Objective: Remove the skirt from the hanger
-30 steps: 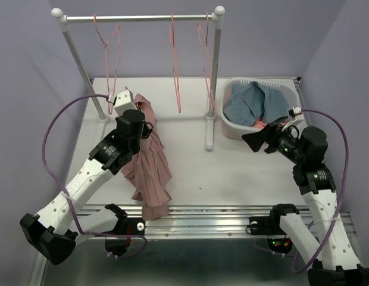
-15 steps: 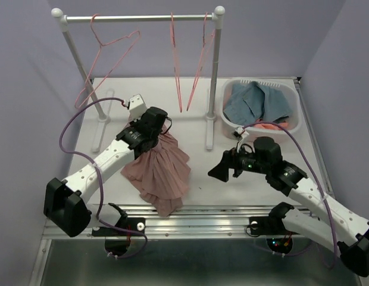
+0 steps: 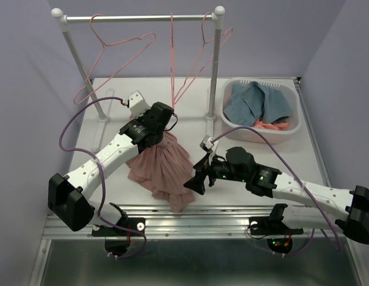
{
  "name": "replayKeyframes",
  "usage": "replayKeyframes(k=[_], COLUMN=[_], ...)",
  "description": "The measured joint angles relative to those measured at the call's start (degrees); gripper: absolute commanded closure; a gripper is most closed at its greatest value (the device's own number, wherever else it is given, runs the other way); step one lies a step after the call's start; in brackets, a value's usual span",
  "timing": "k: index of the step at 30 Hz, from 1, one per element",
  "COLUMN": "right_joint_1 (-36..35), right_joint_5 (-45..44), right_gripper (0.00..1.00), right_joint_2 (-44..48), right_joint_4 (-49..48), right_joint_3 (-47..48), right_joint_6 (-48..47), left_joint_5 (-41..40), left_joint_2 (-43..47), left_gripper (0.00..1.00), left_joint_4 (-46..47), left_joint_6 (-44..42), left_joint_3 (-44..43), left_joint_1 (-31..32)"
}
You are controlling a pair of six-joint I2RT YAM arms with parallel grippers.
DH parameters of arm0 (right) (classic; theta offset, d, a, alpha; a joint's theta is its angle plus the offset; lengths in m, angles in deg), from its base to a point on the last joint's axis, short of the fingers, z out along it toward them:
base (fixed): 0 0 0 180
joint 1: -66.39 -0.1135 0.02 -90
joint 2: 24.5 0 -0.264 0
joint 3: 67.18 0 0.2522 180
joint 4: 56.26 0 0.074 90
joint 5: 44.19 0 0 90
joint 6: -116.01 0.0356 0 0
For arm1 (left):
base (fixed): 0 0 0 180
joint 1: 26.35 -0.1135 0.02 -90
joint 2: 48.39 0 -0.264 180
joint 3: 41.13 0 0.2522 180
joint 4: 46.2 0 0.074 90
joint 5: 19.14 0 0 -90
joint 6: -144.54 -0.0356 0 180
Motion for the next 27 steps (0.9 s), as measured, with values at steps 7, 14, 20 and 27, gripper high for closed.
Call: replayKeyframes(k=[7, 14, 20, 27], right_joint_1=[-9.8, -12.7, -13.0, -13.0], right_joint_5=[-14.4, -24.2, -33.3, -33.9], right_gripper=[0.03, 0.99, 0.99, 0.99], right_joint_2=[-9.0, -15.5, -11.1, -0.2], right_joint_4=[-5.2, -9.5, -7.0, -6.6], right_joint_3=[3.0, 4.2, 2.3, -8.0], right_joint_6=[-3.0, -3.2, 3.5, 13.1], left_joint_5=[-1.7, -1.8, -3.0, -0.2], left_joint_2=[0.0, 1.1, 5.2, 5.0], left_gripper=[1.00, 1.00, 1.00, 1.00], left_joint_4=[-3.3, -4.0, -3.7, -3.4], left_joint_6=[2.6, 2.6, 1.2, -1.4], left_joint_3=[-2.0, -2.0, -2.0, -2.0], left_joint_1=[1.6, 2.3, 1.2, -4.5])
